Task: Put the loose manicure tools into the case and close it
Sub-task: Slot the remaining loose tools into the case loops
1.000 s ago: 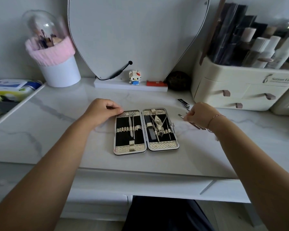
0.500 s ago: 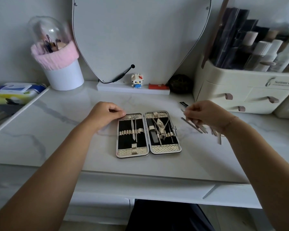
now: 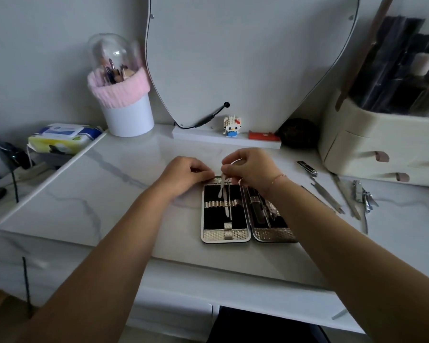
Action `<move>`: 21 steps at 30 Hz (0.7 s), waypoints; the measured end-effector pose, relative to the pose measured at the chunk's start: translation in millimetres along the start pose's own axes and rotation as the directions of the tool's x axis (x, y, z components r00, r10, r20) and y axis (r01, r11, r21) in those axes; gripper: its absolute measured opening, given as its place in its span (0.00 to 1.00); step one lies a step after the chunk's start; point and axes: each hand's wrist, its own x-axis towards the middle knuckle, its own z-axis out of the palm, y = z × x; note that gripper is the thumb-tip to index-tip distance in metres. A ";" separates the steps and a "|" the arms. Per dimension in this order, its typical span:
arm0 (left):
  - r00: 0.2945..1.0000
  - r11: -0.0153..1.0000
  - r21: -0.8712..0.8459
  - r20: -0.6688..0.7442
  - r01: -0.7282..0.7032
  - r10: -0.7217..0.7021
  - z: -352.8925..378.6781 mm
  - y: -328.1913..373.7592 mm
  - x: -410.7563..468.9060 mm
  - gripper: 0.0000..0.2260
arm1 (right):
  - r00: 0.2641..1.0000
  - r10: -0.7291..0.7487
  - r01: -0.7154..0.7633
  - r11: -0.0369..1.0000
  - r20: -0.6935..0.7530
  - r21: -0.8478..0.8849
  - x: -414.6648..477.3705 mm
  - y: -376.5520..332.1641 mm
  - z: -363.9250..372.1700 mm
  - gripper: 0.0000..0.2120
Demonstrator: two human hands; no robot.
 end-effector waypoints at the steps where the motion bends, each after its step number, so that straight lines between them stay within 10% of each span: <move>1: 1.000 1.000 0.009 0.001 -0.004 0.004 -0.2 -0.1 0.0 0.02 | 1.000 -0.017 0.016 0.998 -0.012 -0.056 4.0 0.0 3.2 0.05; 21: 1.000 0.998 0.061 -0.004 0.011 -0.011 -1.3 -1.0 0.2 0.02 | 0.978 -0.071 0.151 0.892 0.197 -0.427 13.0 1.4 7.2 0.06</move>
